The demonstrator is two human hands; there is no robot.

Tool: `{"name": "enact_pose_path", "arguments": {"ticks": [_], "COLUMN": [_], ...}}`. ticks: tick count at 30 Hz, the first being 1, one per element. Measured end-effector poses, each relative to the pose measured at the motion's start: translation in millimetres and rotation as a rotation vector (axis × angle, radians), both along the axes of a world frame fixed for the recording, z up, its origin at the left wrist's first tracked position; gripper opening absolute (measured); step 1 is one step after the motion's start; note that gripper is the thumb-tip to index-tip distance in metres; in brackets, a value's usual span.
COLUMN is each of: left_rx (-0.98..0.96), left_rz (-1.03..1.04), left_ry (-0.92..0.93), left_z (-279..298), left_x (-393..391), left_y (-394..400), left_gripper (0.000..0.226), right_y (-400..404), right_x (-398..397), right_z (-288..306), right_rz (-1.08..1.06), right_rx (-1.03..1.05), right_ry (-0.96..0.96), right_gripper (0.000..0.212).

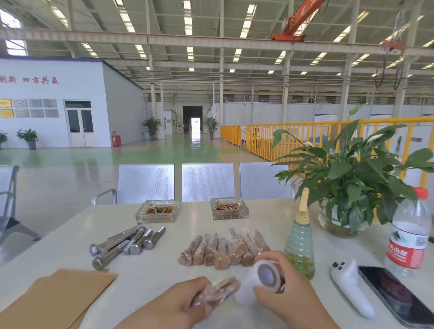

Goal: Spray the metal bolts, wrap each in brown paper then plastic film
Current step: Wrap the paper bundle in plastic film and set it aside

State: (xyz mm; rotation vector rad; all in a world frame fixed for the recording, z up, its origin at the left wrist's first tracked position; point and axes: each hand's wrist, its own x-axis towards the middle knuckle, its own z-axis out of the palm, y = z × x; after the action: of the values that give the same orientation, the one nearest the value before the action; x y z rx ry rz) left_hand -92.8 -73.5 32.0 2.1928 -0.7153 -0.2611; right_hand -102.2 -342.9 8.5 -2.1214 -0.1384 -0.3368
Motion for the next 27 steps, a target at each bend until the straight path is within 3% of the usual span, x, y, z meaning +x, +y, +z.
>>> {"name": "enact_pose_path", "arguments": {"ticks": [2, 5, 7, 9, 12, 14, 17, 19, 21, 23, 25, 27], "left_rx": [-0.249, -0.524, -0.475, -0.366, -0.249, -0.270, -0.641, -0.785, -0.771, -0.628, -0.439, -0.329], "left_rz": [-0.047, 0.055, 0.191, 0.280, 0.305, 0.318, 0.313, 0.269, 0.205, 0.219, 0.302, 0.401], "left_ry": [0.141, 0.253, 0.163, 0.065, 0.015, 0.144, 0.637, 0.715, 0.629, 0.441, 0.222, 0.032], "left_z": [9, 12, 7, -2, -14, -18, -16, -21, -23, -24, -27, -28], "left_x": [-6, -1, 8, 16, 21, 20, 17, 18, 16, 16, 19, 22], "left_y": [-1, -9, -13, -12, -9, -13, -21, -18, -11, -8, -8, -12], "left_gripper": [0.021, 0.026, 0.022, 0.016, 0.011, 0.022, 0.037, 0.033, 0.031, 0.039, 0.041, 0.029], "right_y": [6, 24, 39, 48, 54, 61, 69, 70, 75, 74, 73, 75], "right_x": [-2, 0, 0, -1, -4, -7, -17, -27, -36, -45, -41, -32], "right_z": [5, 0, -2, -3, 0, 5, 8, 14, 28, 42, 44, 42], "right_rz": [0.054, 0.144, 0.174, 0.185, 0.200, 0.167, 0.164, 0.254, 0.374, 0.503, 0.492, 0.377], "right_rx": [0.255, 0.673, 0.961, 1.135, 1.293, 1.356, 1.219, 1.136, 1.201, 1.293, 1.389, 1.412], "right_ry": [0.064, 0.216, 0.324, 0.380, 0.386, 0.384, 0.411, 0.454, 0.549, 0.571, 0.533, 0.472], "right_gripper": [0.050, 0.047, 0.045, 0.057, 0.063, 0.063, 0.070, 0.073, 0.064, 0.054, 0.058, 0.052]}}
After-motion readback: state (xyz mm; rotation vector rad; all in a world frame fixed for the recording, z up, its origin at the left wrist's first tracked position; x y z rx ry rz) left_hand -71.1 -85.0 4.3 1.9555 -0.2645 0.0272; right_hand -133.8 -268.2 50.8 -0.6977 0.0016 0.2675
